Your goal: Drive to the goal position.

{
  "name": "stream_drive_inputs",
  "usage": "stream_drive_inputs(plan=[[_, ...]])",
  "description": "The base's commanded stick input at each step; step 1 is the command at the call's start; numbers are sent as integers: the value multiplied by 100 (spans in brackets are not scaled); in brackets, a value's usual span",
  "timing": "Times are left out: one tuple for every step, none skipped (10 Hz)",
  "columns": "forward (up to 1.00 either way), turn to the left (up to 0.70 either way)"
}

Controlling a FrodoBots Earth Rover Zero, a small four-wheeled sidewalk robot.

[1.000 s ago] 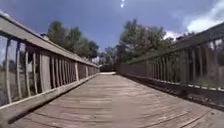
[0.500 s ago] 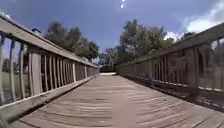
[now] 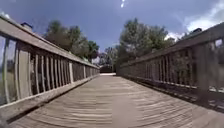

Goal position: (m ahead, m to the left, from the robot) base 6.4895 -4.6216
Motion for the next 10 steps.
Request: stream_drive_inputs(plan=[[50, 0], [50, 0], [50, 0], [50, 0], [50, 0], [50, 0], [50, 0], [50, 0], [50, 0], [50, 0]])
